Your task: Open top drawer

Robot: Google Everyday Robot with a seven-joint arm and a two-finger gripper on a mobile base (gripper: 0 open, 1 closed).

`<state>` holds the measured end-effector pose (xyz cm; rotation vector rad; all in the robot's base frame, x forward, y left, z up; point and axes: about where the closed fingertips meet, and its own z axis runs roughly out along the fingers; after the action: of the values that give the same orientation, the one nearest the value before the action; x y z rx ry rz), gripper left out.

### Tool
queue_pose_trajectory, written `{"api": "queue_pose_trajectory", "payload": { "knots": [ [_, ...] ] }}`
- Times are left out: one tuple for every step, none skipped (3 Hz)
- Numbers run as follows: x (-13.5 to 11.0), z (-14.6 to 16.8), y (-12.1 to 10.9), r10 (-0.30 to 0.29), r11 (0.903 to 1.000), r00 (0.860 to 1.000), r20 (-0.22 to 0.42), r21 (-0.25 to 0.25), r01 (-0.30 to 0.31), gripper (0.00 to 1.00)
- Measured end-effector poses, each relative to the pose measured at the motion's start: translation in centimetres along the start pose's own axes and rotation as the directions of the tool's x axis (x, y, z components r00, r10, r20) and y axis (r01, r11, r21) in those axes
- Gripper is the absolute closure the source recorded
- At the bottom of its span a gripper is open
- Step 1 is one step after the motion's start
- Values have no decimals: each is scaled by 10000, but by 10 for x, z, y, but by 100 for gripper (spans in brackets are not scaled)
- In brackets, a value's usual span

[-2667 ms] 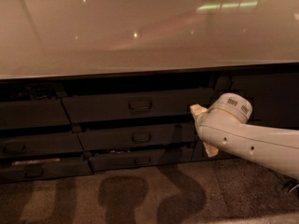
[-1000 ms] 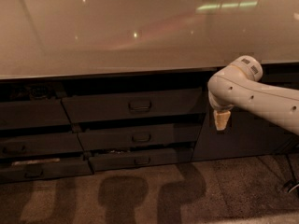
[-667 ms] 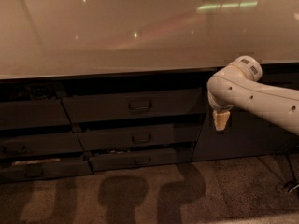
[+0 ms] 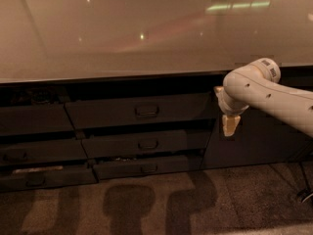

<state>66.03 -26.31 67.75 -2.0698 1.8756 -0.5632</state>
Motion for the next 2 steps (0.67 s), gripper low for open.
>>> {"api": "queue_pose_trajectory", "payload": {
  "knots": [
    [2, 7, 1, 75, 9998, 10000, -32, -170, -75, 0],
    [-12, 39, -8, -309, 9964, 9993, -217, -793, 291, 0]
  ]
}}
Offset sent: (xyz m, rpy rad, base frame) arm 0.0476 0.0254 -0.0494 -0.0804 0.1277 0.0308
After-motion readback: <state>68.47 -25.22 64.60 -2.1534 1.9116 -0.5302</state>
